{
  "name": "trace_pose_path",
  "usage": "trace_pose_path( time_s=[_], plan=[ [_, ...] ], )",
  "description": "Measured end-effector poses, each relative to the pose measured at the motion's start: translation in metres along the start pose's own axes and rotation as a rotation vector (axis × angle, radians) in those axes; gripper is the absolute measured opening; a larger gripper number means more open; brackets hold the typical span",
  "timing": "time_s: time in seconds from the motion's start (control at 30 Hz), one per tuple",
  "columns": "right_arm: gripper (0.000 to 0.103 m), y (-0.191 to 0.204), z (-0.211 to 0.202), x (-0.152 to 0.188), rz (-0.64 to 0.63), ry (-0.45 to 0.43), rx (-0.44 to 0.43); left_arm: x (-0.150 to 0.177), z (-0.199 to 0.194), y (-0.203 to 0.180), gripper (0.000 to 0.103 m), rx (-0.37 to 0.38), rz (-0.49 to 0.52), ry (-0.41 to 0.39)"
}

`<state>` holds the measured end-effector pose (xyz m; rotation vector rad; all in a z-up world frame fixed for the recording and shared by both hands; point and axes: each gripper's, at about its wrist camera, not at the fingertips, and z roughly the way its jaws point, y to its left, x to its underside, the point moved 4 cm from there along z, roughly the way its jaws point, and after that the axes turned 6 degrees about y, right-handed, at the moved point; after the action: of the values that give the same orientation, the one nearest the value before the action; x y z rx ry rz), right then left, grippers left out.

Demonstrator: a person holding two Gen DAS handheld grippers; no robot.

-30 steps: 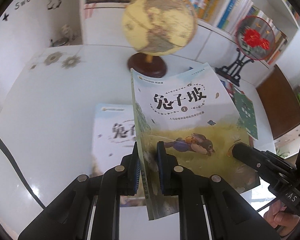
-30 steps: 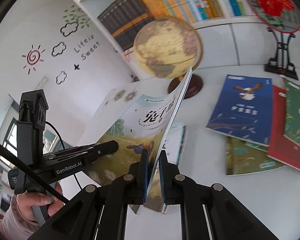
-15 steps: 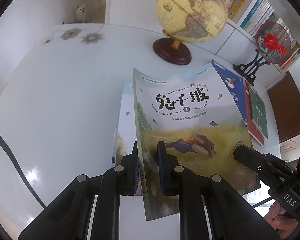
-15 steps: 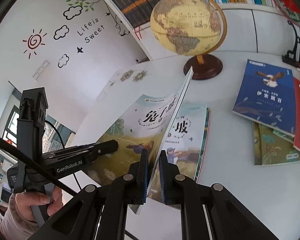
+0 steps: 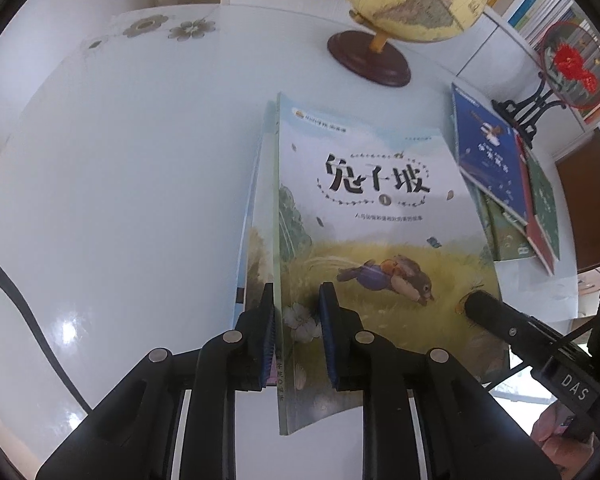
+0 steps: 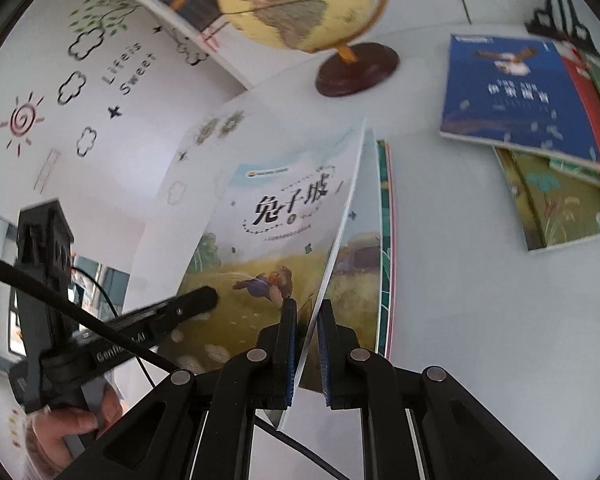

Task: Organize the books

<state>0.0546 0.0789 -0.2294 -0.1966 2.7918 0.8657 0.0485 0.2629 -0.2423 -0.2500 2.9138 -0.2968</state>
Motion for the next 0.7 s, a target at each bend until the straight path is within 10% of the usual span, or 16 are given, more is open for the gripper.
trace_pose_path(
  time_s=[0.7],
  plan=[
    [0.011,-0.019,0.021,0.0,0.066,0.072,0.026,0.0,0.02,-0.006,0.018,-0.056,0.036,0.068]
  ],
)
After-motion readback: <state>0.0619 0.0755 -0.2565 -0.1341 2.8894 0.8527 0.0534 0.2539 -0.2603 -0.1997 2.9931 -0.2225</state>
